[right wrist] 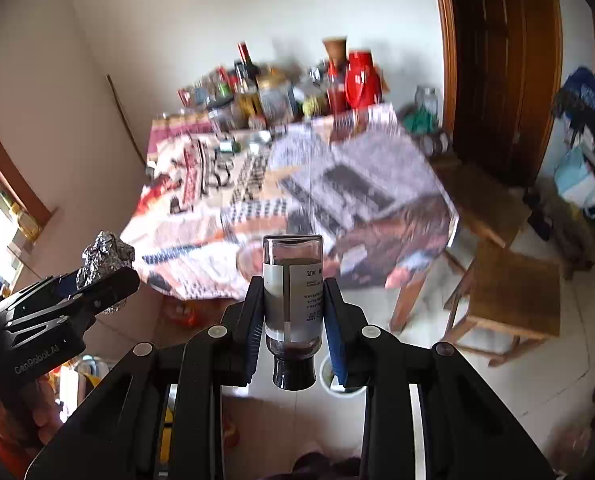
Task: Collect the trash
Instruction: 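Lift the foil ball and glass bottle with both tools toward the white bowl, then open the right tool over the white bowl while the left tool releases the foil ball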
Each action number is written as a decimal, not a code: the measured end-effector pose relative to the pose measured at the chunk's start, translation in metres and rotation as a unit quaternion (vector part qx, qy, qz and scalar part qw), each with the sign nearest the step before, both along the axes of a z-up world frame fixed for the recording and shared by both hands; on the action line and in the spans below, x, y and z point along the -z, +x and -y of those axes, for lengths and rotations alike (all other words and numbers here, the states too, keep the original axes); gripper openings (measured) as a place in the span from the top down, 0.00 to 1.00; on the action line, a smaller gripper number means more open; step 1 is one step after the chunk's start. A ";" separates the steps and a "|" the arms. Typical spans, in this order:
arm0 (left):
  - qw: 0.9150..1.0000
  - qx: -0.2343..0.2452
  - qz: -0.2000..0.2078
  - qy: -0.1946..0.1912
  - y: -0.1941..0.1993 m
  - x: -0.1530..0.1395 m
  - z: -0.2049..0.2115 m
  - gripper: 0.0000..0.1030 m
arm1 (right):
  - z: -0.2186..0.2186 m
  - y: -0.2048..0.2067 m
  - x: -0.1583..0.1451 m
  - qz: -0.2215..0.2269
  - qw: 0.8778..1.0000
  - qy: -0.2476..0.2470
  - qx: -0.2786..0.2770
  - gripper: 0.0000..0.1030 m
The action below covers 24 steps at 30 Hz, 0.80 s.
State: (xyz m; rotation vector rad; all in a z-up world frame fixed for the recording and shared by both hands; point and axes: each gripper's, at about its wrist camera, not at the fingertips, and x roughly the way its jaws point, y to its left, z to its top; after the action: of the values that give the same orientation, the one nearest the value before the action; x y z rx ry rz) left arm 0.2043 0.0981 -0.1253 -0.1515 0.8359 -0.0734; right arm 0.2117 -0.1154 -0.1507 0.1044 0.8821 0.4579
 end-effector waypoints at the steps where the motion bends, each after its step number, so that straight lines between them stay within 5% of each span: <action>1: 1.000 0.000 -0.007 0.002 0.003 0.008 0.001 0.49 | -0.001 0.001 0.007 -0.007 1.000 -0.001 -0.002 0.75; 13: 0.992 -0.018 -0.124 0.000 0.042 0.180 0.035 0.49 | 0.003 0.034 0.149 -0.096 0.993 -0.052 -0.051 0.75; 24: 0.976 -0.047 -0.211 -0.012 0.061 0.344 0.032 0.49 | -0.005 0.072 0.304 -0.158 0.984 -0.051 -0.070 0.75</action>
State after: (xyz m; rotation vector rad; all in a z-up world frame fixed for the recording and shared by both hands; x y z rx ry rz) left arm 0.2657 0.0665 -0.4695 -0.2337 1.2500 0.0406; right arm 0.2842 -0.1101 -0.4549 0.0199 1.2279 0.5351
